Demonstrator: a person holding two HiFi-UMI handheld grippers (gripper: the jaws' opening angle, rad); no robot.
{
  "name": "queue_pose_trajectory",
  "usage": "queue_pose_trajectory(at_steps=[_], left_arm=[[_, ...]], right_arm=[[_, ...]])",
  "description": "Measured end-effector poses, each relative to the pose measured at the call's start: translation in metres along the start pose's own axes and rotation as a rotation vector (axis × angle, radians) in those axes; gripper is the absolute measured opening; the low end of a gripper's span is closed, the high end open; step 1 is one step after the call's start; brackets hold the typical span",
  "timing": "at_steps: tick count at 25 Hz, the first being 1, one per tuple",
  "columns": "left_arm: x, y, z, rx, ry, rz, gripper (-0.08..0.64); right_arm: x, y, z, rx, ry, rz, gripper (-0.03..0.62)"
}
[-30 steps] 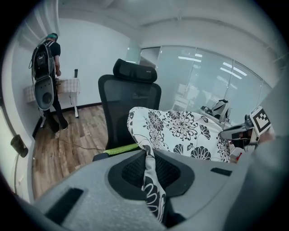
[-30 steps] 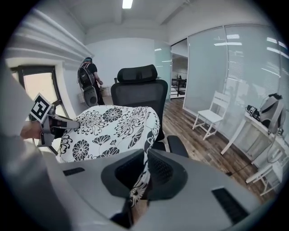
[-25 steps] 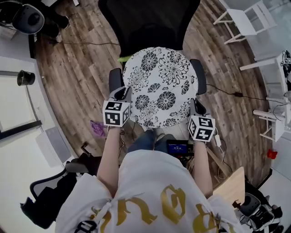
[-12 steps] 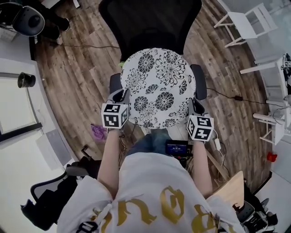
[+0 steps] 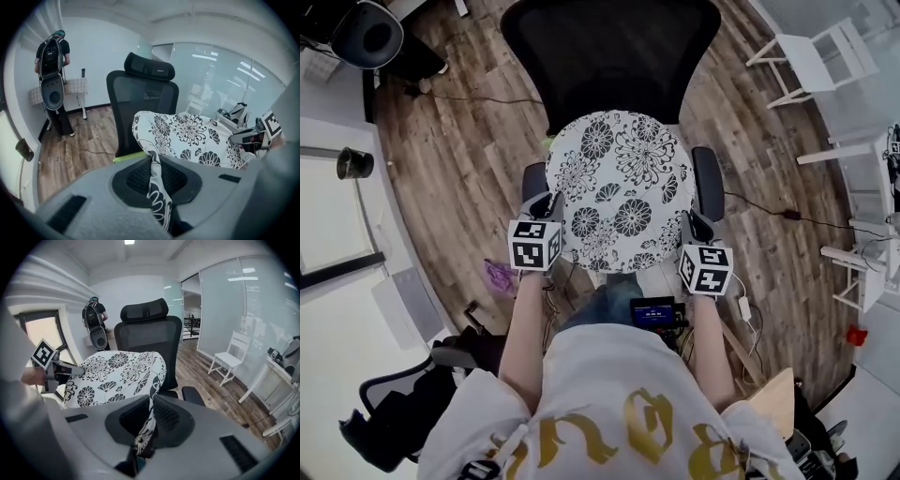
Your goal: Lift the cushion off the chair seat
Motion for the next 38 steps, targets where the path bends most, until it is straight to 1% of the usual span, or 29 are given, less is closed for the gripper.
queue_pose_trajectory(at_steps=[4,9,12,18,23,28,32,35,38], left_arm=[[-0.004,-0.007,-0.011,-0.034,0.009,0.009,0.031],[-0.012,-0.021,-0.031,-0.085,0.026,0.040,0.031],[-0.015,-0.028,-0.047,-0.101,0.037,0.067,0.031],[-0.018,-0.052,-0.080,-0.175,0.073,0.099,0.031],[-0.030,-0.067,-0.103,-0.232,0.092,0.125,0.031],[-0.039,-0.083,-0.127,-0.292,0.105,0.124,0.031],[-0.036,-0.095,-0.143,-0.337,0.083,0.136,0.031],[-0.035,-0.099,-0.154,-0.351,0.067,0.134,0.031],[-0.039,-0.104,-0.166,-0.368,0.067,0.134,0.031]], right_arm=[[0.002,-0.001,-0.010,-0.019,0.007,0.029,0.026],[0.005,-0.013,-0.031,-0.073,0.009,0.019,0.026],[0.005,-0.021,-0.049,-0.108,0.012,0.045,0.026],[0.013,-0.048,-0.080,-0.186,-0.021,0.058,0.026],[0.015,-0.061,-0.106,-0.241,-0.027,0.078,0.026],[0.016,-0.068,-0.133,-0.237,-0.020,0.112,0.026],[0.021,-0.079,-0.143,-0.278,-0.024,0.115,0.026],[0.022,-0.083,-0.152,-0.286,-0.010,0.118,0.026],[0.024,-0.087,-0.164,-0.299,-0.016,0.125,0.026]])
Point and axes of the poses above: the fingertips, and each gripper's own axes: z backward along the fingers, x to its right, y out of its top, the point moved 5 cm from there along z, backward along the fingers, and after that the axes turned 9 degrees about -y, right-handed, at the moved point
